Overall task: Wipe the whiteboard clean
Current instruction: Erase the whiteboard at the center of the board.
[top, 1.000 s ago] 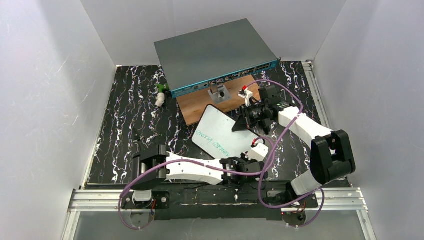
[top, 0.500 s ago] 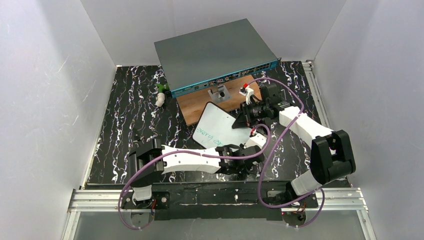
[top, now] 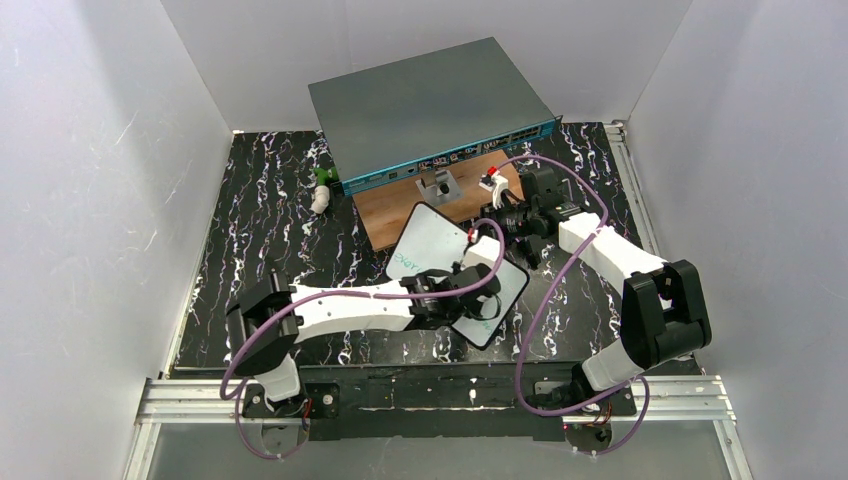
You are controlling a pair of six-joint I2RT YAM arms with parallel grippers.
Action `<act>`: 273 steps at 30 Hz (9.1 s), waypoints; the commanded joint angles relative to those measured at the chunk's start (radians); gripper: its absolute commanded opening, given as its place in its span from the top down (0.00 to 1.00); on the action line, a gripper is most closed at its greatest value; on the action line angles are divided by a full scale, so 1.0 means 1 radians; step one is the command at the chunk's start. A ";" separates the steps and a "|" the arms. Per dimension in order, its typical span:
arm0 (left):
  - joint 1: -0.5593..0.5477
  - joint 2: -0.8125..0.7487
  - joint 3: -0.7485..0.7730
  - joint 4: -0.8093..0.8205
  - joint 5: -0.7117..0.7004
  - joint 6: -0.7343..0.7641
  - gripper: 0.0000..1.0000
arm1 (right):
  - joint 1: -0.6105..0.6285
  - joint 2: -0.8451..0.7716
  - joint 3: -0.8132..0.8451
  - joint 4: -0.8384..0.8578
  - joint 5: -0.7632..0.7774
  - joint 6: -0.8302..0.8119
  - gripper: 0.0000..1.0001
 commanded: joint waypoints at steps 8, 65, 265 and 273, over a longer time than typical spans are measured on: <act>0.063 -0.140 -0.173 0.111 -0.074 -0.027 1.00 | 0.021 -0.013 -0.002 -0.085 -0.013 -0.012 0.99; 0.106 -0.545 -0.794 0.589 -0.398 0.157 1.00 | -0.006 -0.035 0.139 -0.473 -0.054 -0.549 0.99; 0.131 -0.109 -0.436 0.770 0.082 0.323 1.00 | -0.009 0.014 0.118 -0.430 -0.135 -0.478 0.99; 0.131 -0.190 -0.420 0.779 0.083 0.330 1.00 | -0.009 0.013 0.118 -0.431 -0.134 -0.478 0.99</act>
